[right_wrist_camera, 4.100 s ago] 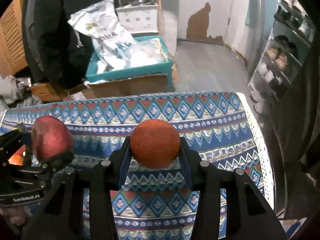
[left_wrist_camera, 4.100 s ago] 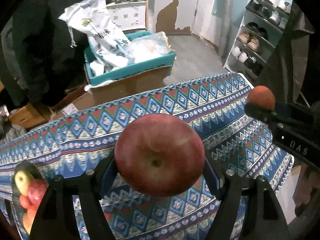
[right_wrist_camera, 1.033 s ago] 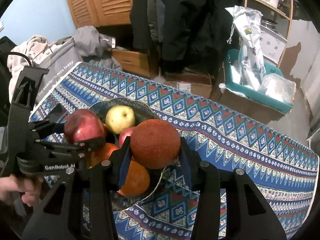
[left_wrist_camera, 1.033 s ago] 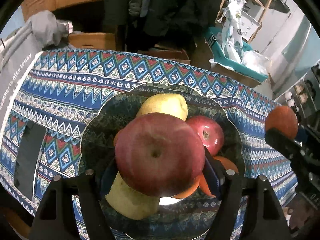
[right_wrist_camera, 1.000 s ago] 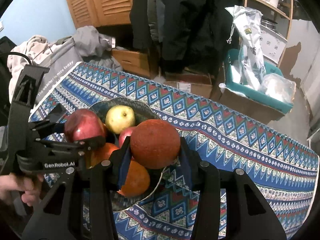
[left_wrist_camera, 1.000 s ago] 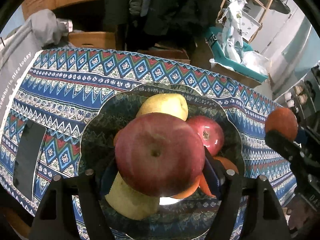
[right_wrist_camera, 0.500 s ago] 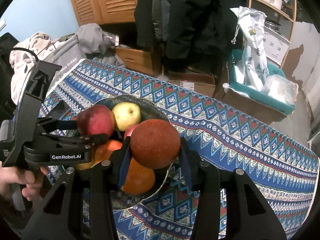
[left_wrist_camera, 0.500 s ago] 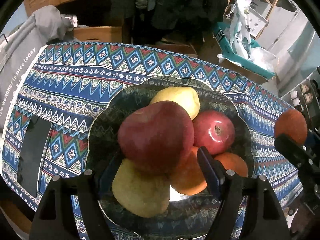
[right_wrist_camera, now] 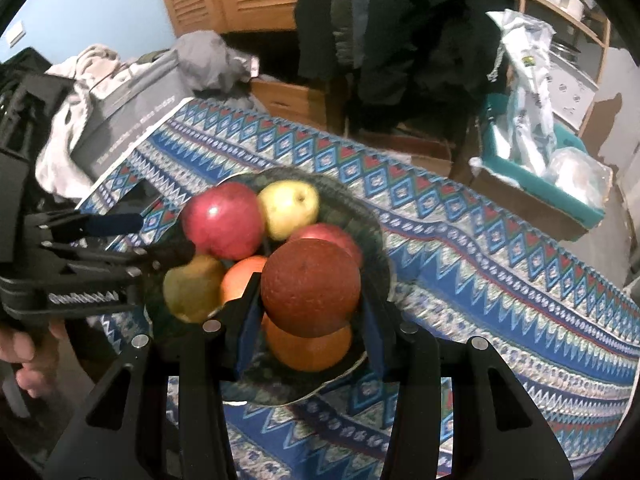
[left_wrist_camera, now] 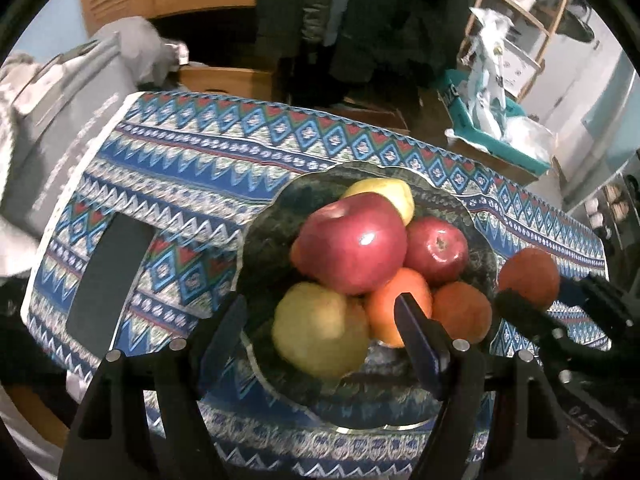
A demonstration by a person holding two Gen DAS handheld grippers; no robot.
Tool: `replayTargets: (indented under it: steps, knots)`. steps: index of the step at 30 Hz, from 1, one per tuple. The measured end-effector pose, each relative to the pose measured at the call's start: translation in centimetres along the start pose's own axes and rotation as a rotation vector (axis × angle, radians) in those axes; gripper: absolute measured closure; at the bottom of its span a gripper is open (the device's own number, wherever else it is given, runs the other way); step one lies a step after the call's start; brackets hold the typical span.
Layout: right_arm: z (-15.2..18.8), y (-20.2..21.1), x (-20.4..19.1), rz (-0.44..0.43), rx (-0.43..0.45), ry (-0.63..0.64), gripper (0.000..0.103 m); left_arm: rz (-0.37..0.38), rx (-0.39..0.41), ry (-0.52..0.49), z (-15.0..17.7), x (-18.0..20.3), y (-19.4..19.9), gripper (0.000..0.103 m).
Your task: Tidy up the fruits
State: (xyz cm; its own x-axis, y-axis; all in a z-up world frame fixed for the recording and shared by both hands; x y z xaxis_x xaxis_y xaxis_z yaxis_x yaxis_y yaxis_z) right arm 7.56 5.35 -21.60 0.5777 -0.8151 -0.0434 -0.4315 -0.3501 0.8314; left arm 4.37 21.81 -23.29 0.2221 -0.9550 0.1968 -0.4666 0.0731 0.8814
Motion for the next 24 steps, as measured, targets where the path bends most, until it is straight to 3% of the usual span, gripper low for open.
replayTargets:
  steps: [6,10,15,24]
  knots:
    - [1.1,-0.3,-2.4,-0.035,-0.026,0.031,0.059,0.002,0.017,0.094,1.7,-2.0,1.7,0.025]
    - [1.7,-0.4,-3.6,-0.048,-0.046,0.048,0.059,-0.057,0.023,0.084,2.6,-2.8,2.3,0.025]
    - [2.4,-0.7,-4.6,-0.064,-0.073,0.058,0.059,-0.07,0.025,0.116,4.2,-3.4,2.9,0.025]
    - [3.0,-1.3,-4.7,-0.116,-0.111,0.013,0.058,-0.081,0.024,0.076,4.7,-3.0,3.4,0.025]
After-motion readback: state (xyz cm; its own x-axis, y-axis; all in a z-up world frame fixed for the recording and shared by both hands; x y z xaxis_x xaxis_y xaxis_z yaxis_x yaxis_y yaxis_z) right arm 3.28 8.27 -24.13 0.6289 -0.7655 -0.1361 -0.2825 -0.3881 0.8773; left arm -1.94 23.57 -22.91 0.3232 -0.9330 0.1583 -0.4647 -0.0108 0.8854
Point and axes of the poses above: each gripper's, at about its wrist camera, not at the fingertips, and y roughly against the way its jaws point, x to its right, z to its underside, the point moved 4 cm from there along -y, roughly the way its jaws point, and after that the axes turned 4 degrees about z, right-handed, at the moved point
